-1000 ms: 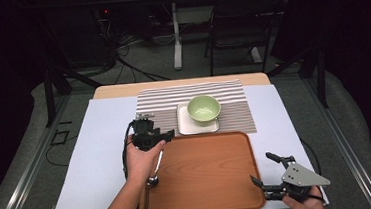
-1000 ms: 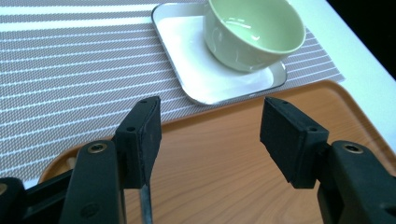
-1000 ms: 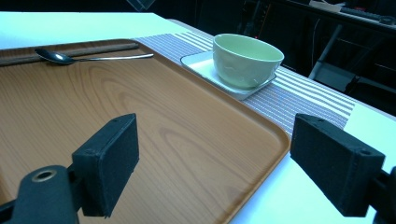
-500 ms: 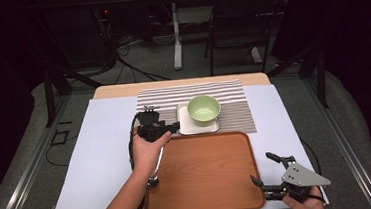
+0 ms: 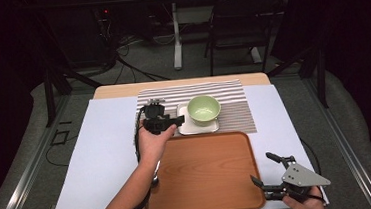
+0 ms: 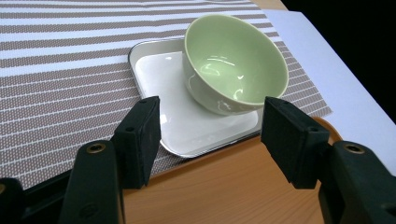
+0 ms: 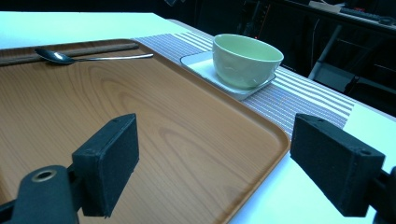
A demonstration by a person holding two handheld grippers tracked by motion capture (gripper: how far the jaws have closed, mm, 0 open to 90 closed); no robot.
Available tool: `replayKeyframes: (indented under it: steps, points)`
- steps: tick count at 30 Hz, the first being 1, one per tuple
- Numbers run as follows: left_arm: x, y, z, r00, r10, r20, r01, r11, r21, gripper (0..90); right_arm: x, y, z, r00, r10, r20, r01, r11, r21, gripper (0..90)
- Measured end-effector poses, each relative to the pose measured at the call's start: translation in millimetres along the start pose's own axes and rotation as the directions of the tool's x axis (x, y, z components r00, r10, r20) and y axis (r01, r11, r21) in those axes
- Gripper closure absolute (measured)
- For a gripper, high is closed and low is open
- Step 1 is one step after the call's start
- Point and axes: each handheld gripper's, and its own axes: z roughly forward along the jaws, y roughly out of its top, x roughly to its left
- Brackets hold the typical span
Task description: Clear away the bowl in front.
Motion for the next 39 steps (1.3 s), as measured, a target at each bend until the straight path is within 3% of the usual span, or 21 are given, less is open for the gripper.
replayKeyframes:
  steps: [9, 17, 25, 39]
  points:
    - [1.5, 8.1, 12.3, 1.0, -0.008, -0.004, 0.008, 1.0, -0.004, 37.8, 0.3, 0.2, 0.0, 1.0, -0.001, -0.001, 0.001, 1.0, 0.0, 15.3]
    - [0.8, 14.0, 30.6, 0.9993, -0.001, -0.039, 0.001, 0.9998, 0.021, 36.1, -0.2, 0.0, -0.2, 1.0, 0.001, 0.0, -0.001, 1.0, -0.001, 15.3]
    - [2.3, 21.0, 46.9, 0.9982, -0.02, -0.057, 0.022, 0.9992, 0.034, 35.6, -0.3, 0.1, -0.3, 1.0, 0.0, -0.001, 0.0, 1.0, -0.002, 15.3]
    - [3.5, 25.3, 69.4, 0.9965, -0.046, -0.07, 0.046, 0.999, 0.0, 35.5, -0.8, 0.3, -0.3, 1.0, 0.0, -0.003, 0.0, 1.0, -0.005, 15.3]
